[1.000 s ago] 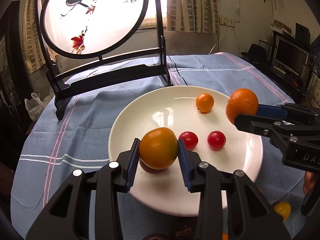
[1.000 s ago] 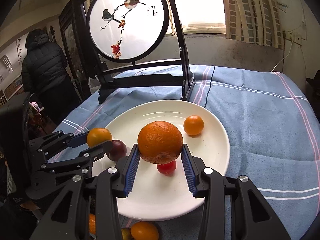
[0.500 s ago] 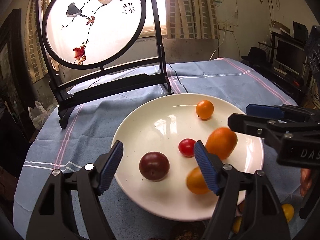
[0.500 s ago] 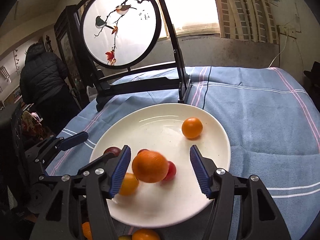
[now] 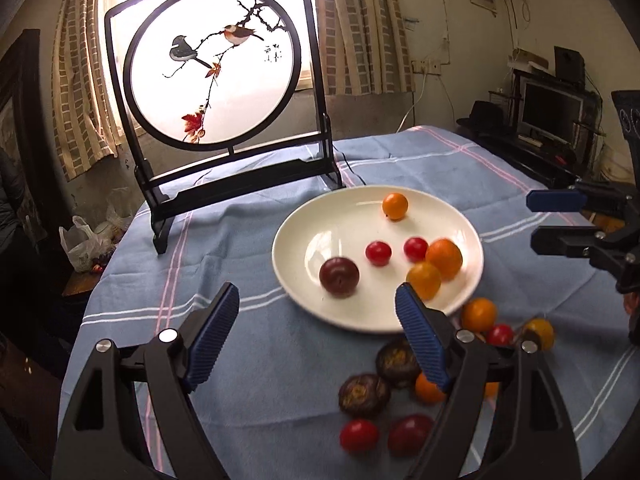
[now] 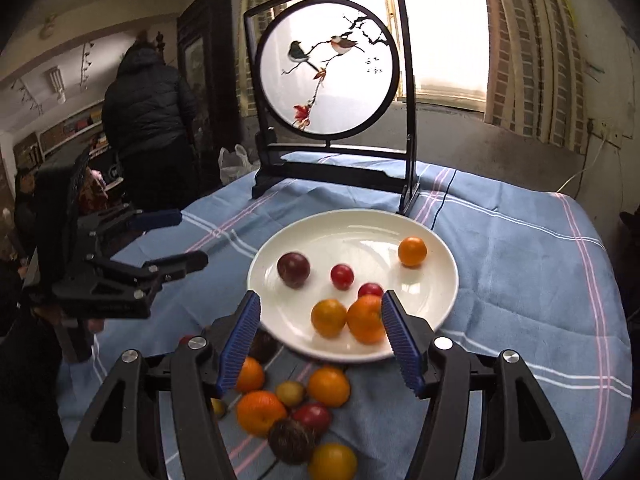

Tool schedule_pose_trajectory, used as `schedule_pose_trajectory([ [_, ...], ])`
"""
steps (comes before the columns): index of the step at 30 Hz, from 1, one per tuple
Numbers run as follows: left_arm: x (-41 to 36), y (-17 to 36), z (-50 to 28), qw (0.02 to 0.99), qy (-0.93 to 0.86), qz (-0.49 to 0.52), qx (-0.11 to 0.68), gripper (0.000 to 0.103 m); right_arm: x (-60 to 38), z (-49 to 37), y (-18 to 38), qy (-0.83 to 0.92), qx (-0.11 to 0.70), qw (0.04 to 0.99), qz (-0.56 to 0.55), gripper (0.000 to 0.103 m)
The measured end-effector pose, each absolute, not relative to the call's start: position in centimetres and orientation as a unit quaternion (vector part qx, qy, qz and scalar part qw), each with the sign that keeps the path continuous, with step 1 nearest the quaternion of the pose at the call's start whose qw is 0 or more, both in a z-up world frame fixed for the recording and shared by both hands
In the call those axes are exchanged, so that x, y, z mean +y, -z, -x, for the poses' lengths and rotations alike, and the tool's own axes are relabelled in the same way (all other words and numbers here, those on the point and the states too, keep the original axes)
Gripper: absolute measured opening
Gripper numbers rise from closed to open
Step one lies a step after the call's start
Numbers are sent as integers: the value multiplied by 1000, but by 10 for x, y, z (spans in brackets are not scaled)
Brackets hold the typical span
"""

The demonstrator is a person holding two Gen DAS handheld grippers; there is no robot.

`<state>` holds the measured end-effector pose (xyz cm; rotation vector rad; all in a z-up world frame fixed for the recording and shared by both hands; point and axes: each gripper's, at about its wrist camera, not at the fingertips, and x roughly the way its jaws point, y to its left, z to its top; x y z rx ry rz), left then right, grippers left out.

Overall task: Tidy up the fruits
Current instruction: 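Withdraw both tools from the plate to the fruit pile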

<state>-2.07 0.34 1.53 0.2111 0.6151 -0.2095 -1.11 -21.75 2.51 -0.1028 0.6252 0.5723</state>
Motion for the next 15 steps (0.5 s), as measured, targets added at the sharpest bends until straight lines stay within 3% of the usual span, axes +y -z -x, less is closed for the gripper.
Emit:
schedule_pose_trajectory([
  [8, 53, 7, 54, 931, 62, -67, 354, 78, -146, 89, 23, -372, 358, 844, 144, 61],
  [11, 59, 8, 66, 930, 58, -69, 356, 78, -116, 93, 50, -369, 385, 821, 203, 44],
  [15, 50, 11, 85, 925, 91, -92, 356, 78, -106, 79, 69, -333, 405, 820, 229, 33],
])
